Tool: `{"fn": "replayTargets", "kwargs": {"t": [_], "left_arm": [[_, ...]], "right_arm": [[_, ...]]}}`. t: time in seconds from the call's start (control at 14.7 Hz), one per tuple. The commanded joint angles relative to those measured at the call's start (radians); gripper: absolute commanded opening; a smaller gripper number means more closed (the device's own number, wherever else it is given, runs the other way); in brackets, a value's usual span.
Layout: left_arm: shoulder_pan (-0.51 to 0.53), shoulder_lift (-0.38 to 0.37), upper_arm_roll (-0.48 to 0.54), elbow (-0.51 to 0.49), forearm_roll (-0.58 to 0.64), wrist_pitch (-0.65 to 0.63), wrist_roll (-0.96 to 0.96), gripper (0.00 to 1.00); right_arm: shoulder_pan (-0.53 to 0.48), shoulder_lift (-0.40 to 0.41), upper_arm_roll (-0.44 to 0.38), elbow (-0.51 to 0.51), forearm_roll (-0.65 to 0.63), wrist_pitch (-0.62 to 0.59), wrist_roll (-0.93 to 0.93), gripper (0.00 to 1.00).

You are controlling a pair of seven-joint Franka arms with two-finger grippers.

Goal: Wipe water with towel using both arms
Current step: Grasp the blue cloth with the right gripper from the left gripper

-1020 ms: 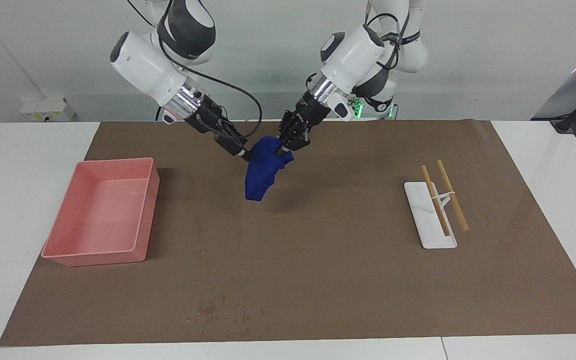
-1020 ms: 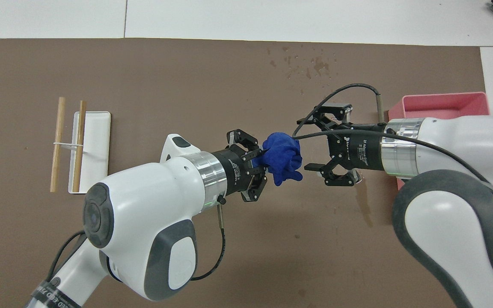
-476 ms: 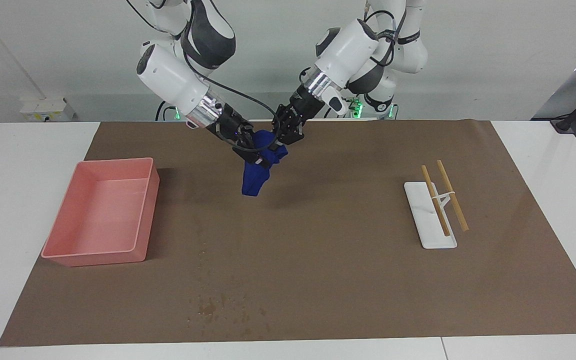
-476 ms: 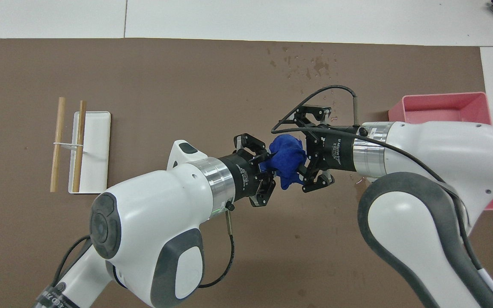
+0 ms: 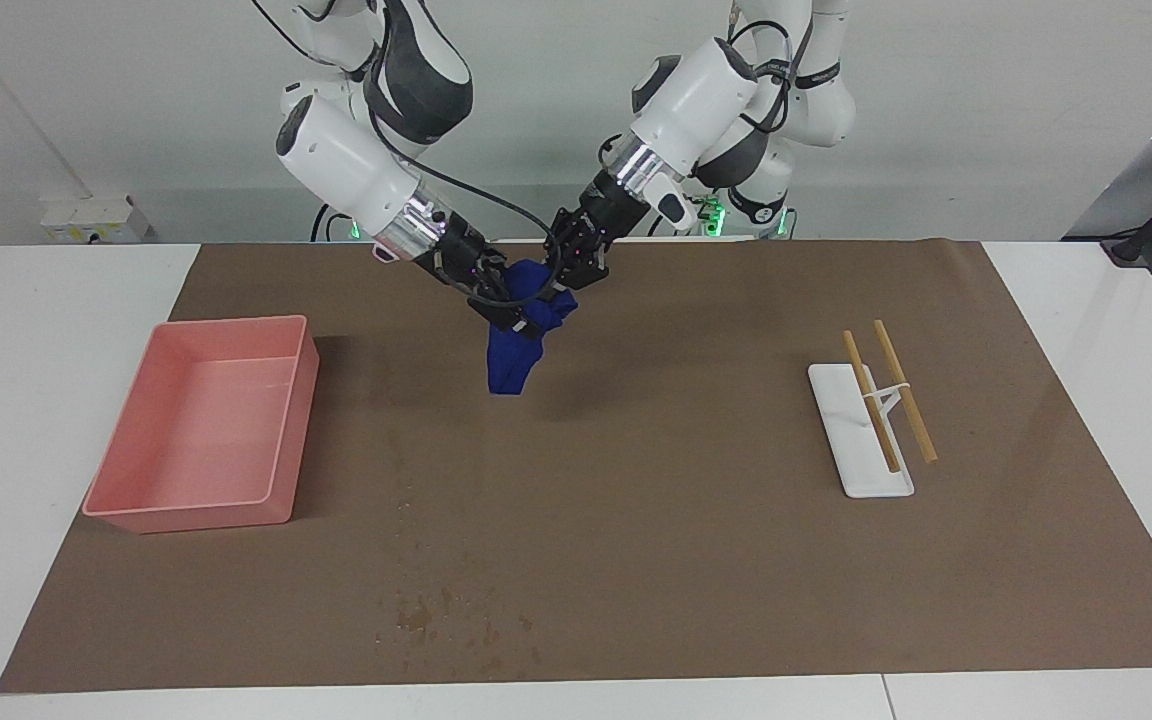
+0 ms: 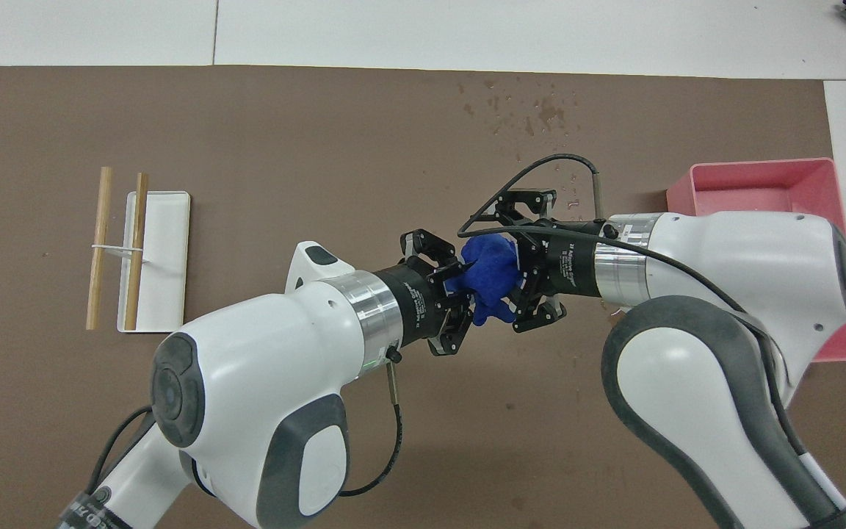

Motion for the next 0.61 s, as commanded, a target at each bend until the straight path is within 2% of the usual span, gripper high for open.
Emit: {"fn": "replayTargets", "kwargs": {"t": [0.0,0.54], "left_arm": [[-0.033,-0.017,0.01,0.008,-0.02,0.021,-0.014,0.0],[-0.028,-0.017,0.011,0.008,-0.02,0.021,-0.011,0.0]], "right_arm": [[0.027,0.012,0.001,-0.019,0.033,0.032,-0.115,0.0],[0.022,0.012,-0.001,-0.021,0.031,0.005,-0.217,0.0]]}}
